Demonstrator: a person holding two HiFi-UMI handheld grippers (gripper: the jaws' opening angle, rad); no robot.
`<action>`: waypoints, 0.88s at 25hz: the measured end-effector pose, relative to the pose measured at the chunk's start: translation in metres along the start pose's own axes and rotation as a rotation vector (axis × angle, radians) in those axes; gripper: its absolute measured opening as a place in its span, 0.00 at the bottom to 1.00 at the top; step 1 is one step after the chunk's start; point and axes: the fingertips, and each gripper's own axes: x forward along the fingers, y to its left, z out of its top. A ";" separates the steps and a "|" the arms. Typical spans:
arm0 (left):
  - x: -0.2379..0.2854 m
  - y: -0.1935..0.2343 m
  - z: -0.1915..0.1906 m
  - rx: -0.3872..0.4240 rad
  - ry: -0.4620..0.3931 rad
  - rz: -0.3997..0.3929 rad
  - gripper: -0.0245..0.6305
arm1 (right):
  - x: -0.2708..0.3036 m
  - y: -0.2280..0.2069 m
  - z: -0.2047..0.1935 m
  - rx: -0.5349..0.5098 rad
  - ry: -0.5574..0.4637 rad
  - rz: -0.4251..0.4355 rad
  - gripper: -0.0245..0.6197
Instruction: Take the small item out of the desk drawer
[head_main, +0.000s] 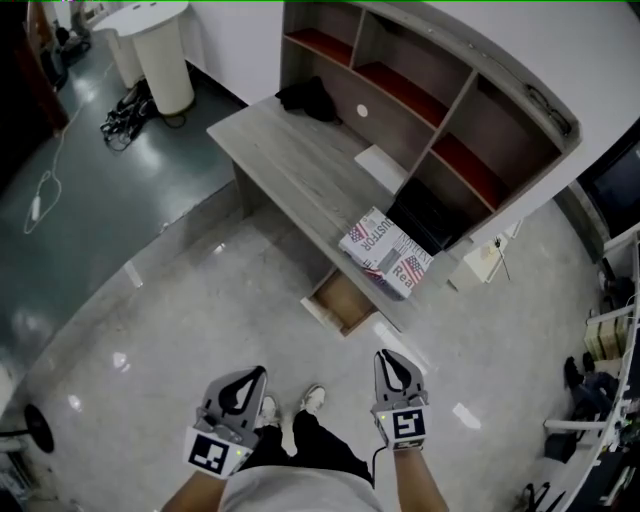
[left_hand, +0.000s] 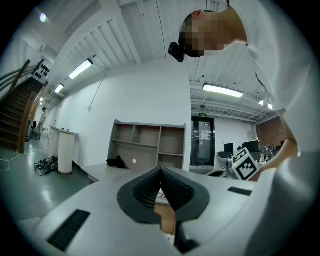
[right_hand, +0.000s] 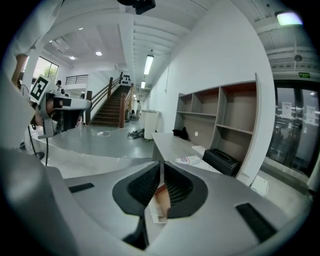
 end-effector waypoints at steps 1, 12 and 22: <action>0.001 0.001 -0.006 -0.002 0.010 0.008 0.06 | 0.012 0.001 -0.011 -0.001 0.018 0.014 0.08; 0.017 0.008 -0.079 -0.062 0.079 0.092 0.06 | 0.148 0.035 -0.162 -0.132 0.261 0.175 0.24; -0.010 0.019 -0.131 -0.101 0.185 0.193 0.06 | 0.241 0.060 -0.277 -0.262 0.504 0.273 0.34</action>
